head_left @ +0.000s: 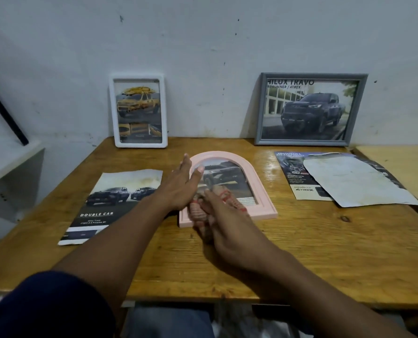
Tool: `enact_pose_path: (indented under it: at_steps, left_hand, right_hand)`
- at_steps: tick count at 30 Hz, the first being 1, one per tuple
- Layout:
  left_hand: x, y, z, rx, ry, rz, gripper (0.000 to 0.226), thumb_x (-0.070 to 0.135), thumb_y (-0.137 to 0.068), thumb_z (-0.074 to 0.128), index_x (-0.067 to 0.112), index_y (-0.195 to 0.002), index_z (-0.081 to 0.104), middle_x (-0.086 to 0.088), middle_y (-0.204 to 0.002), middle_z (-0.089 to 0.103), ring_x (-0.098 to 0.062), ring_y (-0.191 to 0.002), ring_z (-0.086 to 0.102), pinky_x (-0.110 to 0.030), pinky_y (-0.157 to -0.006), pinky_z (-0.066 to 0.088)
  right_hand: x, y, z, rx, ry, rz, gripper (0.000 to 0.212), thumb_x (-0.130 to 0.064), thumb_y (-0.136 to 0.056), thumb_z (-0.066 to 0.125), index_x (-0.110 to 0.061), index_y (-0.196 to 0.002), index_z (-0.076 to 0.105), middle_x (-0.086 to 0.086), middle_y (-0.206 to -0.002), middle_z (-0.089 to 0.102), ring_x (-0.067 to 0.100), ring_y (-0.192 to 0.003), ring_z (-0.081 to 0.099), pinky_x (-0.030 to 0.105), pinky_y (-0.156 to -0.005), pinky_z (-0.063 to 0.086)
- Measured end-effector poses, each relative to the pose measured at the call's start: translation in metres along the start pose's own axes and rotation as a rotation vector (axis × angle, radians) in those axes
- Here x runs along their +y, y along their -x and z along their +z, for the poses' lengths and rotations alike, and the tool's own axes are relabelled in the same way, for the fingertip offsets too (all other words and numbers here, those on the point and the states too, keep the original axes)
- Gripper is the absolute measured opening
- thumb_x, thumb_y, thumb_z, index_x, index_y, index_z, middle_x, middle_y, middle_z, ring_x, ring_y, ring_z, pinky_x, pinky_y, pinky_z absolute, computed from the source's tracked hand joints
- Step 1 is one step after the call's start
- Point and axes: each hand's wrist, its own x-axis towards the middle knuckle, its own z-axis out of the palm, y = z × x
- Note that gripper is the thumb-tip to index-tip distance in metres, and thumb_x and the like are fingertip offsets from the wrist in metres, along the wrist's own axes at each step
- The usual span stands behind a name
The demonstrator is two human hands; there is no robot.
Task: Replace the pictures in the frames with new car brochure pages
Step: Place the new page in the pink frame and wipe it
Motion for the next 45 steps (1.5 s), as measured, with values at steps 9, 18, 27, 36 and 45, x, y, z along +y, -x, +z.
enact_pose_path:
  at_steps: [9,18,27,36,45]
  left_hand:
    - [0.039,0.049,0.0,0.07,-0.172,0.29,0.086,0.077,-0.088,0.046,0.044,-0.158,0.01,0.011,-0.169,0.01,-0.017,-0.154,0.011,-0.051,-0.121,0.023]
    - [0.005,0.078,0.008,0.036,-0.53,0.329,0.063,0.056,-0.099,0.014,0.036,-0.158,0.027,0.007,-0.166,0.024,-0.016,-0.153,0.017,-0.038,-0.122,0.018]
    - [0.02,0.055,0.001,0.102,-0.507,0.093,0.057,0.04,-0.107,0.028,0.016,-0.158,0.029,-0.006,-0.166,0.025,-0.025,-0.152,0.021,-0.04,-0.122,0.02]
    - [0.016,-0.048,-0.001,0.104,-0.354,-0.132,0.07,0.045,-0.105,0.035,0.009,-0.161,0.012,-0.01,-0.169,0.01,-0.028,-0.155,0.013,-0.045,-0.124,0.015]
    - [0.055,-0.124,0.027,-0.049,-0.564,0.032,0.077,0.051,-0.103,0.03,0.007,-0.161,0.005,-0.014,-0.169,0.002,-0.03,-0.156,0.0,-0.048,-0.125,0.004]
  right_hand:
    - [0.059,-0.049,-0.063,0.277,-0.101,0.181,0.04,-0.022,-0.106,0.036,-0.022,-0.146,0.034,0.005,-0.14,0.056,0.015,-0.114,0.055,0.008,-0.068,0.042]
    - [0.078,-0.05,-0.048,0.102,0.119,0.176,0.053,-0.028,-0.105,0.036,-0.016,-0.154,0.016,0.019,-0.128,0.061,0.031,-0.106,0.061,0.033,-0.08,0.042]
    - [0.084,-0.051,-0.046,0.098,0.131,0.121,0.049,-0.03,-0.106,0.034,-0.02,-0.152,0.019,0.013,-0.13,0.061,0.019,-0.1,0.057,0.03,-0.078,0.043]
    - [0.092,-0.052,-0.042,0.117,0.131,0.106,0.049,-0.033,-0.105,0.036,-0.027,-0.151,0.021,0.005,-0.141,0.054,0.02,-0.119,0.056,0.032,-0.093,0.045]
    - [0.097,-0.052,-0.037,0.179,0.085,0.065,0.046,-0.032,-0.104,0.037,-0.031,-0.148,0.024,0.0,-0.129,0.06,0.013,-0.106,0.058,0.028,-0.084,0.047]
